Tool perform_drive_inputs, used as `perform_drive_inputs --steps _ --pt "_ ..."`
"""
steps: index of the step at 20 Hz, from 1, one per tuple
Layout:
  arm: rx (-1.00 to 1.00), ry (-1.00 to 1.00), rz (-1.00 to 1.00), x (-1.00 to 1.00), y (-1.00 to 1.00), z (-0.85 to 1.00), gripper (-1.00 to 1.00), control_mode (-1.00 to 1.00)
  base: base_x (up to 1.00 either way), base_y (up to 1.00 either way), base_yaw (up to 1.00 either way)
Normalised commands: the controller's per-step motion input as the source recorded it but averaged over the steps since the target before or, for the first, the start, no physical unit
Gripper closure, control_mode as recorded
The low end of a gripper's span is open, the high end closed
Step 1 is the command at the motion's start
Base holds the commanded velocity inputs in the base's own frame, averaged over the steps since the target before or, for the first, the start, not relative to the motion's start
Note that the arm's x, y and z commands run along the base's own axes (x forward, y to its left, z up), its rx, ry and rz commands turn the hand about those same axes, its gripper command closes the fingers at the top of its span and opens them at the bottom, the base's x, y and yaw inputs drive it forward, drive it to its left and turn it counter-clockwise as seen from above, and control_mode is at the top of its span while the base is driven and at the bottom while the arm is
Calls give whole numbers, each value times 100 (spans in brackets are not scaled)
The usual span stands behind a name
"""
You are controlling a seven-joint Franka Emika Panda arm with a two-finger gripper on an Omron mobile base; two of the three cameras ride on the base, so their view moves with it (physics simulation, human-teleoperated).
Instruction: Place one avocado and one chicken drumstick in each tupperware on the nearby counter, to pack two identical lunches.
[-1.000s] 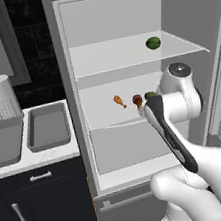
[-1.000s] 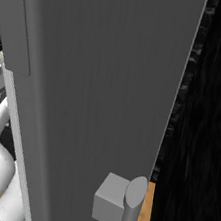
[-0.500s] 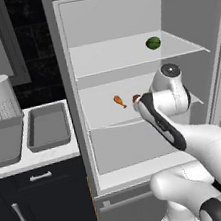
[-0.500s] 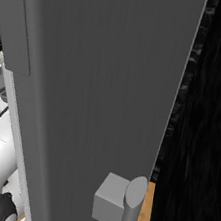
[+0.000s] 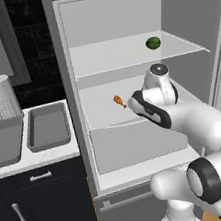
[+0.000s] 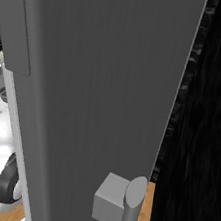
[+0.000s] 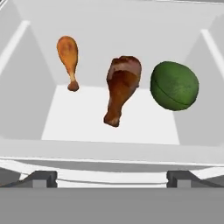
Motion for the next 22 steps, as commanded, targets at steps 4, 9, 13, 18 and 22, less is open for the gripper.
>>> perform_drive_inputs --steps 4,9,13,18,22 --pt "0 4 -1 51 0 -35 -100 -100 0 0 0" --pt "0 1 -2 43 0 -31 -100 -100 0 0 0" --pt "0 0 0 35 0 -31 -100 -100 0 0 0" --pt "0 0 0 36 0 -34 -100 -100 0 0 0" --pt "0 0 0 34 0 -10 -100 -100 0 0 0"
